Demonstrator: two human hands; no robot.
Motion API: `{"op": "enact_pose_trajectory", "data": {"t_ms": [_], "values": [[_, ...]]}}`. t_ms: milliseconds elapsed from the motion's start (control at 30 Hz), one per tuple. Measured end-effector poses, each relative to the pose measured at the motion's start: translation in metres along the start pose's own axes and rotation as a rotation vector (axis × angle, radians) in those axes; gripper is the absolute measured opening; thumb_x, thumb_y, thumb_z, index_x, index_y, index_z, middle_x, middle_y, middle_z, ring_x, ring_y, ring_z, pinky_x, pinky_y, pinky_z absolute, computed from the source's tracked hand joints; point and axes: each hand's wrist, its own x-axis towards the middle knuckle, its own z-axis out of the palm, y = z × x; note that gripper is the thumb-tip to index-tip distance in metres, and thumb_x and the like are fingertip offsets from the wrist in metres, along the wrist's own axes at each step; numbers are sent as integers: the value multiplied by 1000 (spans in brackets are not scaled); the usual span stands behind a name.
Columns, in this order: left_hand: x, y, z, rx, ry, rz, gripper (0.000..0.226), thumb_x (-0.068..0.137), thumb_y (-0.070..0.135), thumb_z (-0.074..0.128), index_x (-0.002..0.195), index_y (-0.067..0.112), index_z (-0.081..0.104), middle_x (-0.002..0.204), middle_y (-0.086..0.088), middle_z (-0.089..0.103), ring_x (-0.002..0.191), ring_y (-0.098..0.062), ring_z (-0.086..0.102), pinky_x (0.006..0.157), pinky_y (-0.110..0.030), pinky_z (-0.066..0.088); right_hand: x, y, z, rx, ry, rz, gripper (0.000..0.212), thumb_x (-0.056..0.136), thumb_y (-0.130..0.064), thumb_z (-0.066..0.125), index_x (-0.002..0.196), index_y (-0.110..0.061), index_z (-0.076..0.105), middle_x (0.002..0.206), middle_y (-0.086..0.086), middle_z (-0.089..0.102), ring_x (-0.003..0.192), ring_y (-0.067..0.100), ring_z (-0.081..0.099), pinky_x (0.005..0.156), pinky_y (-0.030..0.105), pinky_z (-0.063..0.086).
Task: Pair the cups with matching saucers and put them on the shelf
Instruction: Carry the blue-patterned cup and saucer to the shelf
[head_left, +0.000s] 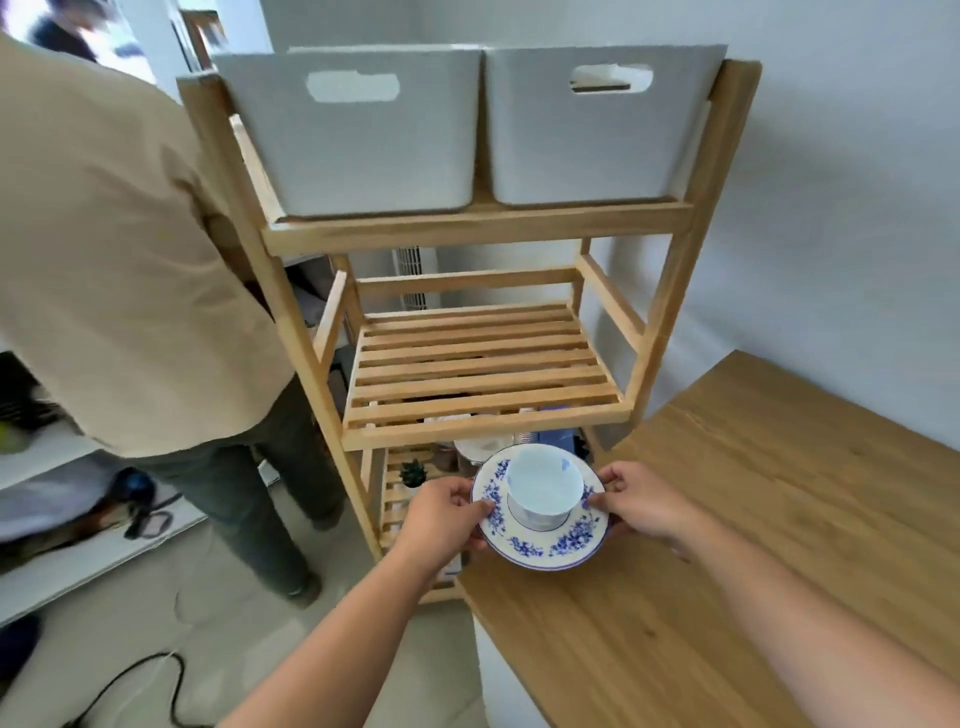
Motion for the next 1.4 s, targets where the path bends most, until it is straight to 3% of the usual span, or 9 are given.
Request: {"op": "enact_pose_trajectory", "data": {"t_ms": [100, 233, 600, 733, 800, 933, 1067, 1200, 1400], "values": [[25, -8, -35, -12, 26, -29, 12, 91, 15, 61, 102, 11, 63, 85, -9, 75, 68, -17, 71, 51, -19, 55, 31, -28, 26, 9, -42, -11, 16, 89, -8, 58, 105, -5, 57, 100, 16, 69, 83, 22, 69, 62, 29, 59], [66, -15, -73, -56, 20, -47, 14, 93, 13, 58, 106, 10, 63, 88, -13, 75, 63, -15, 71, 49, -17, 54, 78, -54, 57, 21, -71, 4, 4, 89, -8, 58, 93, -11, 58, 92, 13, 71, 80, 25, 72, 70, 43, 61], [189, -31, -115, -37, 179, -68, 23, 93, 23, 56, 114, 15, 63, 88, -4, 72, 66, -12, 69, 56, -23, 59, 202, -99, 100, 39, -38, 13, 12, 90, -9, 58, 102, -10, 61, 88, 12, 71, 80, 24, 71, 71, 43, 61], [232, -23, -118, -73, 251, -97, 24, 93, 25, 57, 115, 19, 63, 93, -2, 70, 81, -16, 70, 70, -34, 62, 246, -122, 96, 33, -16, -2, 15, 89, -10, 58, 104, -8, 61, 93, 15, 71, 81, 26, 71, 72, 44, 60], [254, -20, -120, -112, 303, -112, 23, 93, 23, 58, 114, 17, 64, 96, -5, 69, 84, -19, 70, 67, -33, 62, 268, -133, 94, 48, -6, -11, 16, 88, -8, 60, 104, -6, 61, 94, 16, 70, 82, 28, 71, 71, 44, 60], [293, -16, -124, -68, 412, -86, 18, 90, 24, 62, 104, 16, 69, 91, -4, 71, 81, -20, 70, 71, -40, 62, 303, -155, 95, 36, 13, -37, 15, 87, -5, 60, 102, -3, 62, 92, 15, 69, 79, 28, 70, 67, 41, 61], [322, -13, -127, -70, 482, -116, 18, 87, 27, 66, 102, 17, 70, 88, -5, 71, 83, -24, 71, 75, -44, 61, 328, -168, 100, 67, 20, -47, 18, 88, 0, 56, 106, 4, 60, 90, 17, 63, 63, 20, 62, 46, 25, 57], [341, -14, -126, -32, 510, -114, 20, 88, 27, 65, 102, 12, 70, 93, -5, 70, 85, -22, 69, 79, -40, 59, 346, -169, 103, 99, 32, -10, 14, 88, -1, 56, 101, -3, 61, 78, 10, 63, 65, 26, 66, 66, 42, 59], [350, -11, -120, 2, 494, -121, 23, 89, 27, 63, 107, 13, 68, 103, -8, 71, 83, -25, 71, 76, -40, 60, 354, -163, 104, 102, 93, -31, 13, 88, -4, 58, 101, -6, 62, 89, 13, 67, 67, 23, 67, 65, 37, 59]]}}
